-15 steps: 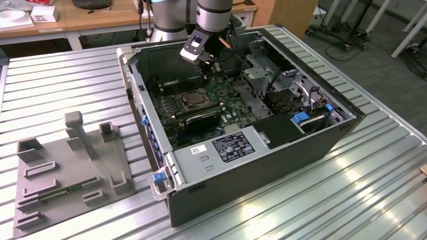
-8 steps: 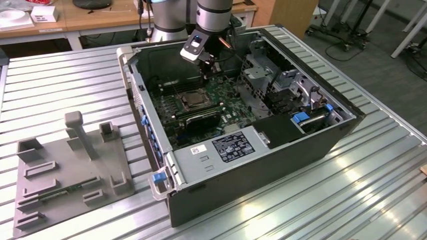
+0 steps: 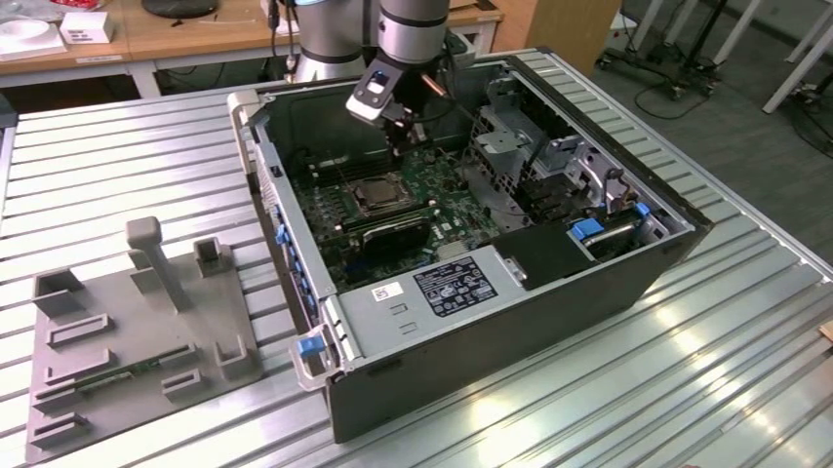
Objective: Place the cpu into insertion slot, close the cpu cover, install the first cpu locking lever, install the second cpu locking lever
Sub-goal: 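Close the cpu cover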
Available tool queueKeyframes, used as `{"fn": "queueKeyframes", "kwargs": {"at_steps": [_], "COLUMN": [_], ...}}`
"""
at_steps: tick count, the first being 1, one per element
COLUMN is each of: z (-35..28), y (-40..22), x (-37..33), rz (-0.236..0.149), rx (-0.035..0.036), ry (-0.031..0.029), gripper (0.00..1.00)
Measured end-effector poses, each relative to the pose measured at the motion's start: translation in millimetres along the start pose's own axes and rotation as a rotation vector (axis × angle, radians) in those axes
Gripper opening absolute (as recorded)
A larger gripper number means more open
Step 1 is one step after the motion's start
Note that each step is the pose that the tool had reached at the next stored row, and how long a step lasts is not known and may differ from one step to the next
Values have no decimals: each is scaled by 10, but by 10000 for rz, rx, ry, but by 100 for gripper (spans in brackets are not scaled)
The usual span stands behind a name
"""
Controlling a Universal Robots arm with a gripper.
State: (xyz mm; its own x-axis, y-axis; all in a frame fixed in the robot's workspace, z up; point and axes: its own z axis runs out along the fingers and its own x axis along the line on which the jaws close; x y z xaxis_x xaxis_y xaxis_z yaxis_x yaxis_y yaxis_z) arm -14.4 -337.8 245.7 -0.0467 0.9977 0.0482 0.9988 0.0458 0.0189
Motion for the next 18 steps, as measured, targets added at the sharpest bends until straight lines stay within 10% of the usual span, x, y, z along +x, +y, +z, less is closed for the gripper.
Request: {"fn": "queueKeyframes", "kwargs": {"at_steps": [18], "z": [25], "y": [-126], "x": [-60], "rz": [-1], "rx": [0], "ry": [0], "gripper": [11]}}
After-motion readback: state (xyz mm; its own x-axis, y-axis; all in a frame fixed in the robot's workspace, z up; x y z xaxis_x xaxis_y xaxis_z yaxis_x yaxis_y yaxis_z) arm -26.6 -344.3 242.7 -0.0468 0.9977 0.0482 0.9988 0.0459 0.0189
